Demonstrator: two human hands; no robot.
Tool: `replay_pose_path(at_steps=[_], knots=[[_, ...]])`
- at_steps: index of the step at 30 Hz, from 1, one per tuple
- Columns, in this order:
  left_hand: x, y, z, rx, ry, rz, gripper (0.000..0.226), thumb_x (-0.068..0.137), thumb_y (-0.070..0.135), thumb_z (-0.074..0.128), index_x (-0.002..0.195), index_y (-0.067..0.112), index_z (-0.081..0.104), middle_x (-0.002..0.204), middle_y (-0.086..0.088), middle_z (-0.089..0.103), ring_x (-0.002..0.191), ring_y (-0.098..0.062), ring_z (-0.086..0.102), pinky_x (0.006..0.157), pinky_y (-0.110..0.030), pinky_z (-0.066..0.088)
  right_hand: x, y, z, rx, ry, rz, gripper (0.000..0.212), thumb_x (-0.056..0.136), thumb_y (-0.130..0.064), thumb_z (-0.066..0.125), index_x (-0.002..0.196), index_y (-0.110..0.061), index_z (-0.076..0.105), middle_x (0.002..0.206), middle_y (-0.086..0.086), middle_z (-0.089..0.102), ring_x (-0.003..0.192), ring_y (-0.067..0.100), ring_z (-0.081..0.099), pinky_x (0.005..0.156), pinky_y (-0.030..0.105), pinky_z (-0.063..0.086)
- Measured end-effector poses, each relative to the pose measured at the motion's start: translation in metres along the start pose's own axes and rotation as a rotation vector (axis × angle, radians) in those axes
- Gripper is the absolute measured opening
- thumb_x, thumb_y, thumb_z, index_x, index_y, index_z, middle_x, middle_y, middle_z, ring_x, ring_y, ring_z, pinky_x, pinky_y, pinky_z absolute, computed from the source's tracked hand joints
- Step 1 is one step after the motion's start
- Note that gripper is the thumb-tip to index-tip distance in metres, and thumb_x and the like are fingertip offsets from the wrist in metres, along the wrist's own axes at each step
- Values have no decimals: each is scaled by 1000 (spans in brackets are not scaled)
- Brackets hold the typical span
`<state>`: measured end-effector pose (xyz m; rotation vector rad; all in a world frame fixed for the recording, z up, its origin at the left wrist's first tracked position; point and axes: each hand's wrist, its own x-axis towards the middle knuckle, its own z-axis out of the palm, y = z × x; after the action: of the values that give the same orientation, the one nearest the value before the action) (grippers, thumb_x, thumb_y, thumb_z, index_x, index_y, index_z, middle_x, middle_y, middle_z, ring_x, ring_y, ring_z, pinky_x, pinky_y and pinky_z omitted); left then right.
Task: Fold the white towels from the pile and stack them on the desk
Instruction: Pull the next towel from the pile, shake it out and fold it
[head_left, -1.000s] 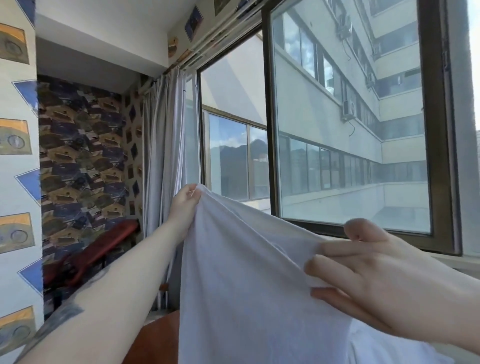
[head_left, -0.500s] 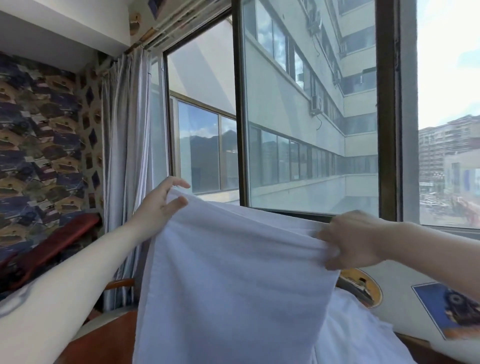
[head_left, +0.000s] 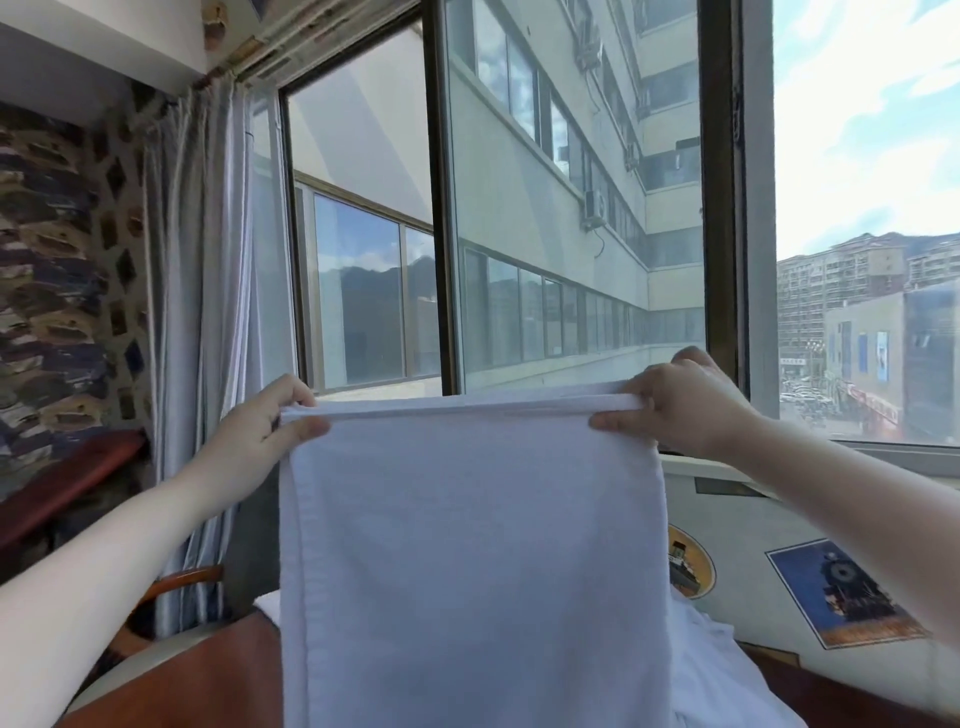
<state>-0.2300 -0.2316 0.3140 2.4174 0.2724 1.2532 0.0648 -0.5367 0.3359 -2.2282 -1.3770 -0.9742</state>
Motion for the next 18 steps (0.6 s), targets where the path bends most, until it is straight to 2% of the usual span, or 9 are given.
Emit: replay_pose_path(at_steps=[2,4,7,9,11,12,14,16,18], knots=[[-1,-2,1,11,-34,-22,29,82,47,62,86,19,52,66,9,58,62,-10,53,61,-31,38,-2,6,1,-46,35,-27,84,64,-91,31,98,-27,74,83,-5,67,92,23,42,85,30,21],[-1,-4,2,37,-56,-29,28,80,47,62,86,21,53,63,16,59,55,-1,50,59,-30,36,-6,12,1,-73,68,-75,84,67,-90,25,101,-29,72,82,-6,65,87,23,47,87,30,23],[1,-7,-1,94,-95,-6,22,80,50,62,82,30,53,68,12,59,56,-6,50,59,-29,35,-9,22,-3,-69,21,-131,75,71,-92,19,84,-31,61,67,-11,59,78,23,48,82,32,32],[3,-6,-4,105,-116,2,21,81,52,61,81,32,53,74,6,60,67,-15,55,62,-31,37,-10,27,-5,3,1,-130,60,75,-88,28,75,-32,52,58,-14,51,75,22,45,78,34,34],[8,-5,-7,92,-120,-4,29,84,53,63,85,25,55,77,-1,61,75,-25,58,65,-32,39,-8,29,-10,93,-25,-129,43,79,-80,40,71,-39,48,56,-12,50,73,20,43,85,40,41],[11,-3,-9,94,-127,-4,34,85,54,64,85,22,55,78,-4,61,76,-26,58,65,-32,39,-6,30,-13,120,-48,-130,36,79,-77,44,70,-43,47,59,-10,51,73,20,43,89,44,41],[19,2,-15,102,-148,-3,37,83,55,62,85,19,55,75,-2,61,70,-16,56,64,-31,38,-1,28,-21,135,-57,-129,30,76,-77,47,73,-48,53,62,-6,56,74,23,45,95,43,37],[28,8,-22,99,-143,8,34,82,51,63,84,18,54,71,3,57,63,-4,51,62,-30,37,4,24,-32,278,-96,-143,42,71,-72,58,73,-32,69,62,3,58,72,24,50,90,36,37],[38,9,-27,65,-83,12,30,88,40,68,85,14,54,72,4,55,60,-1,48,61,-29,36,5,17,-43,506,-179,-201,44,70,-58,72,60,-15,67,63,4,55,70,17,54,78,31,40]])
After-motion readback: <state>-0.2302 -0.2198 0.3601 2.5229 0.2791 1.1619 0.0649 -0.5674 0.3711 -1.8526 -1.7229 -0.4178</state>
